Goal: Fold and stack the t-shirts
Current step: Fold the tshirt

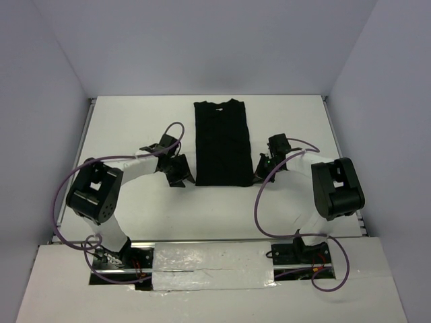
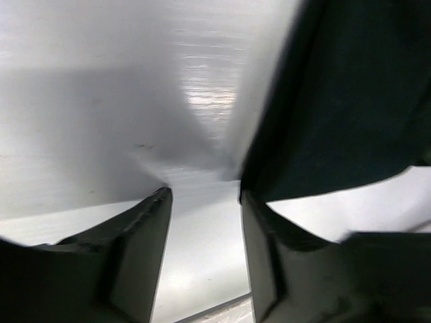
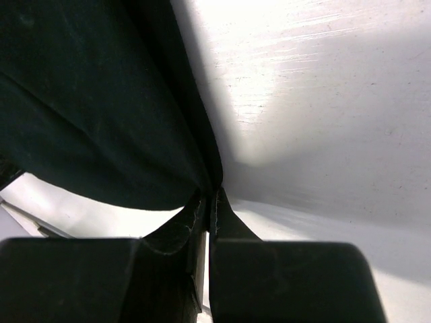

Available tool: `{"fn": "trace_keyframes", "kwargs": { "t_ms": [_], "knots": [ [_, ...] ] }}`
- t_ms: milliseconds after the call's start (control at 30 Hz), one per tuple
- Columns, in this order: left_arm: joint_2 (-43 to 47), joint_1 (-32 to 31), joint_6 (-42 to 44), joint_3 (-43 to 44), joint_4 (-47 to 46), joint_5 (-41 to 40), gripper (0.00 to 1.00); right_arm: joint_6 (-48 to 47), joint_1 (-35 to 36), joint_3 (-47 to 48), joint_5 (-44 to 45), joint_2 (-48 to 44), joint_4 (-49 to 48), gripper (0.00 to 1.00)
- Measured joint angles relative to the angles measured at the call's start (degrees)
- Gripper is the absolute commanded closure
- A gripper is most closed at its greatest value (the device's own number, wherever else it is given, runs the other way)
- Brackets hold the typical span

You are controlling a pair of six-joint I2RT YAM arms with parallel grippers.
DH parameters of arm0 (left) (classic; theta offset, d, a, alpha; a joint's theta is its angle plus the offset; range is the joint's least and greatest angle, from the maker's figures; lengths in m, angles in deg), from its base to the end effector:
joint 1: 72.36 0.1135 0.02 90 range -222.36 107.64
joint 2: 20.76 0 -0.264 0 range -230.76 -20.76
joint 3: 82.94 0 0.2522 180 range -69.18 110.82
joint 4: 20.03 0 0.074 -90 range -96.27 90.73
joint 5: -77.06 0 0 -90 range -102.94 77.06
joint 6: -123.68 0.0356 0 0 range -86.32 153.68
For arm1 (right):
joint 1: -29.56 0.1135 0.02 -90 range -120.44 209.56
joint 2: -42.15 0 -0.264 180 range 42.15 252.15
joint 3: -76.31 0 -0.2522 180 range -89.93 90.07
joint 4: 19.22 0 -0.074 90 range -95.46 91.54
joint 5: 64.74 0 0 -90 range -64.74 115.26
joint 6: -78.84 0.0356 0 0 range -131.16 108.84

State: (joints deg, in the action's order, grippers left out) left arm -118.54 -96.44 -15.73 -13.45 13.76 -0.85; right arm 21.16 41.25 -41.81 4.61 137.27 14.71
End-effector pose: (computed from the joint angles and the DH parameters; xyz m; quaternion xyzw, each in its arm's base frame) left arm 0.2971 -0.1409 0.1594 -0.1868 0.9472 -0.2254 0.1311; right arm 0.2874 0.0723 0.1393 0.1378 0.9551 0.2358 0.1147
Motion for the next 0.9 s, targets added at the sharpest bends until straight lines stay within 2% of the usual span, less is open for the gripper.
{"fn": "trace_keyframes", "kwargs": {
  "t_ms": [233, 367, 633, 733, 767, 800, 833, 867, 900],
  "knots": [
    [0.2, 0.15, -0.37, -2.75, -7.32, 6.25, 0.36, -0.87, 0.0, -0.46, -0.87, 0.0, -0.7, 0.97],
    [-0.42, 0.15, -1.18, -4.31, -11.08, 9.2, 0.51, -1.07, -0.07, -0.79, -1.9, 0.15, -1.33, 0.96],
    [-2.64, 0.09, -3.56, -5.11, -15.52, 13.07, 0.5, -1.6, -0.11, -0.85, -2.73, 0.33, -1.53, 0.96],
    [-6.03, -0.55, -4.7, -2.4, -17.03, 14.58, 0.65, -1.77, -0.13, -0.85, -2.78, 0.33, -1.55, 0.97],
    [-6.99, -0.9, -5.07, -1.73, -17.55, 14.67, 0.82, -1.77, -0.13, -0.85, -2.78, 0.33, -1.55, 0.97],
    [-7.87, -1.2, -5.14, -1.18, -18.08, 14.56, 0.9, -1.77, -0.13, -0.85, -2.84, 0.33, -1.55, 0.97],
    [-8.35, -1.44, -5.66, -1.05, -18.64, 14.67, 0.92, -1.75, -0.13, -0.87, -2.91, 0.26, -1.55, 0.98],
    [-8.52, -1.62, -6.19, -0.98, -19.06, 14.95, 0.99, -1.68, -0.13, -0.98, -2.99, 0.15, -1.55, 0.99],
    [-8.48, -1.77, -6.45, -0.98, -19.12, 14.75, 1.0, -1.51, -0.13, -1.29, -3.15, -0.13, -1.73, 1.0]
  ]
}}
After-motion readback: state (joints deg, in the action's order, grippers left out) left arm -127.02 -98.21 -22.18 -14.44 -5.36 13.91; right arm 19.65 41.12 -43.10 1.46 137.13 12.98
